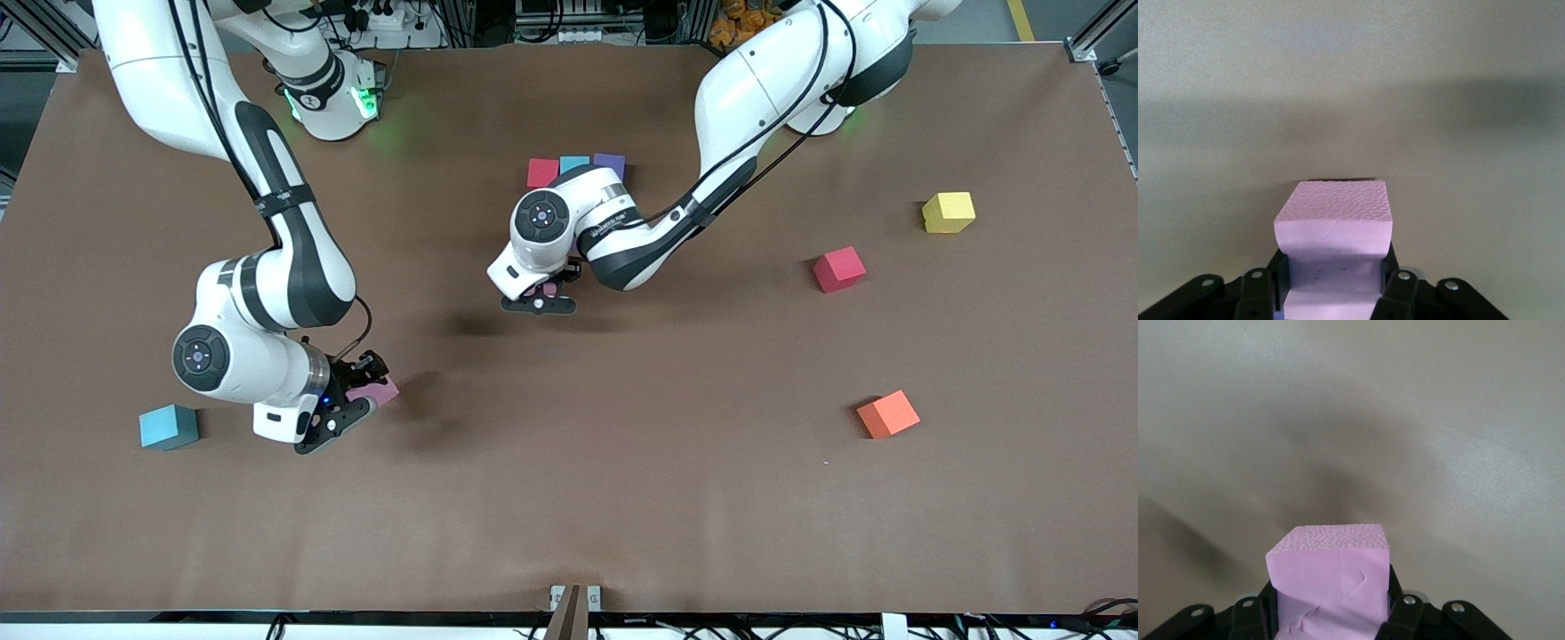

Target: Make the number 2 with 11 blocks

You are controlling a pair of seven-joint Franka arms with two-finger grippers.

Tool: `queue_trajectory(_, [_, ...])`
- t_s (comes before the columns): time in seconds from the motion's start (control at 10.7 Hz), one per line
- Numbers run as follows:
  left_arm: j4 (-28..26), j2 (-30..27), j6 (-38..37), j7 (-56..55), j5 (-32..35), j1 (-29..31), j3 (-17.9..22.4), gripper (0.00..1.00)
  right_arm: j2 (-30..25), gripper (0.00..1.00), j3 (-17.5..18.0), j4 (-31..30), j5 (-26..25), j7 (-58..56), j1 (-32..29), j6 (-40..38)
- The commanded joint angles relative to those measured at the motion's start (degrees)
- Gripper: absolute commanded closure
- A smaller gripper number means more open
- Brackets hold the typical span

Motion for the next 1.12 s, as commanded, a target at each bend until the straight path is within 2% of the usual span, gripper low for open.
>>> queue_trajectory(0.0, [1.3, 0.5, 0.1, -0.4, -1.7, -1.6, 1.4, 1.0, -1.7, 0.83, 0.2, -1.9, 0.4, -0.1, -0.4, 0.0])
queue_trajectory(0.09, [1.3, 0.5, 0.1, -0.6, -1.7, -1.7, 1.8, 1.0, -1.7, 0.83, 0.2, -1.9, 0.3, -0.1, -0.3, 0.0])
queue_trajectory(0.19, [1.3, 0.5, 0.1, -0.6, -1.7, -1.8, 1.9, 0.95, -1.7, 0.83, 0.2, -1.9, 0.3, -0.1, -0.3, 0.0])
queue_trajectory(0.28, [1.4, 0.5, 0.1, -0.5, -1.8, -1.8, 1.9, 0.8, -1.7, 0.83, 0.2, -1.8, 0.3, -0.1, -0.4, 0.0])
queue_trajectory(0.37, [1.4, 0.5, 0.1, -0.5, -1.8, -1.8, 1.9, 0.46, -1.7, 0.83, 0.1, -1.9, 0.3, -0.1, -0.4, 0.0])
queue_trajectory(0.47, [1.3, 0.4, 0.1, 0.1, -1.6, -1.8, 2.0, 0.0, -1.7, 0.83, 0.2, -1.9, 0.3, -0.1, -0.4, 0.0])
queue_trajectory(1.03, [1.4, -3.1, -0.4, -0.7, -2.7, -1.1, 1.6, 0.0, -1.7, 0.83, 0.1, -1.9, 0.3, -0.9, -0.6, -0.4])
